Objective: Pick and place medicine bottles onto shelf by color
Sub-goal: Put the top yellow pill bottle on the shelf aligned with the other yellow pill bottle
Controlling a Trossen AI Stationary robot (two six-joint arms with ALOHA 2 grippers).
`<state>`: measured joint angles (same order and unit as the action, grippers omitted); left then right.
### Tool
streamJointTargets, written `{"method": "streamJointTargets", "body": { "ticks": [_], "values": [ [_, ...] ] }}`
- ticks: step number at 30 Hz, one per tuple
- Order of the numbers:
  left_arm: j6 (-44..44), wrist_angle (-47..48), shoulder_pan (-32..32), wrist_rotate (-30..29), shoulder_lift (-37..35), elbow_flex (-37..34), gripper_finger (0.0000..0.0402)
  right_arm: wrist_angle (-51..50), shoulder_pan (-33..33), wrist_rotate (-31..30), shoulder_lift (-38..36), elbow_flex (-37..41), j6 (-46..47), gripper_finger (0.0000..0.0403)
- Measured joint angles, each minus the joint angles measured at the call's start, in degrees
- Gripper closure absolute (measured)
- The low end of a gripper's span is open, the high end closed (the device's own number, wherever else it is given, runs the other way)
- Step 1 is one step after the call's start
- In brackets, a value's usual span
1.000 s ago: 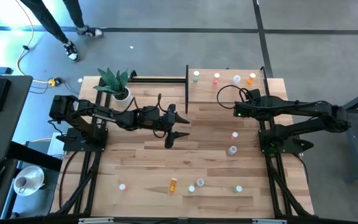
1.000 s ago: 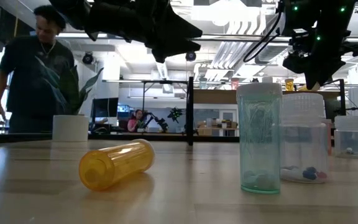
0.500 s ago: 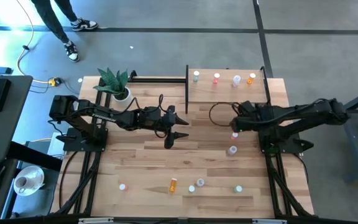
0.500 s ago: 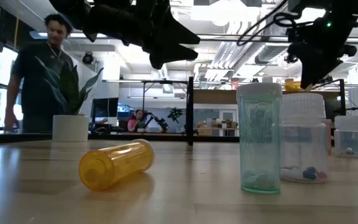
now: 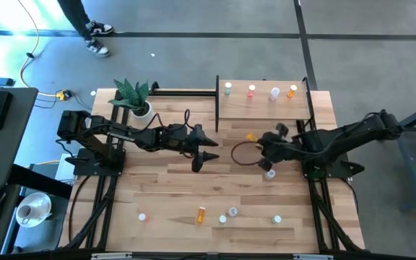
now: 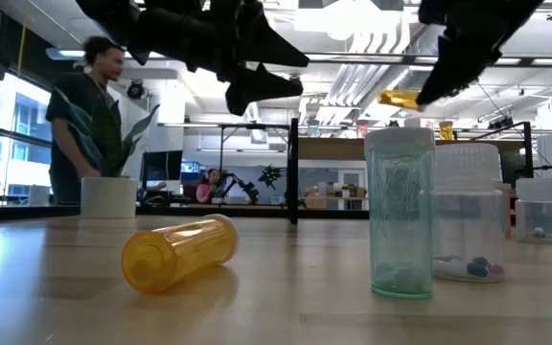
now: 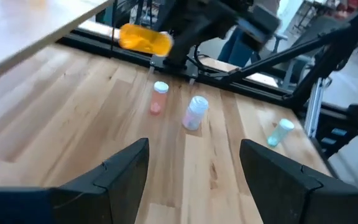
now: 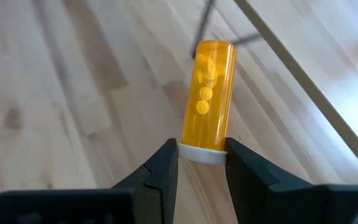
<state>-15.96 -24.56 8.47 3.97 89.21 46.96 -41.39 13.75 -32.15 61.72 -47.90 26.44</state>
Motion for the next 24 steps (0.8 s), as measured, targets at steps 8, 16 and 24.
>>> {"method": "streamJointTargets", "body": {
  "ticks": [8, 16, 24],
  "values": [
    [-6.76, 2.19, -0.03, 1.31, 0.0, 0.0, 0.0161, 10.05, 1.47, 0.43, 5.14, 0.0, -16.24, 0.0304],
    [-10.43, 3.33, -0.05, 1.18, 0.14, 0.0, 0.0161, 13.78, 2.03, 0.62, 12.25, 0.0, -30.56, 0.0304],
    [-13.0, 3.6, -0.05, 0.88, 2.27, -0.02, 0.0161, 14.62, 6.06, 0.95, 17.87, 0.0, -33.59, 0.0304]
  ]
}}
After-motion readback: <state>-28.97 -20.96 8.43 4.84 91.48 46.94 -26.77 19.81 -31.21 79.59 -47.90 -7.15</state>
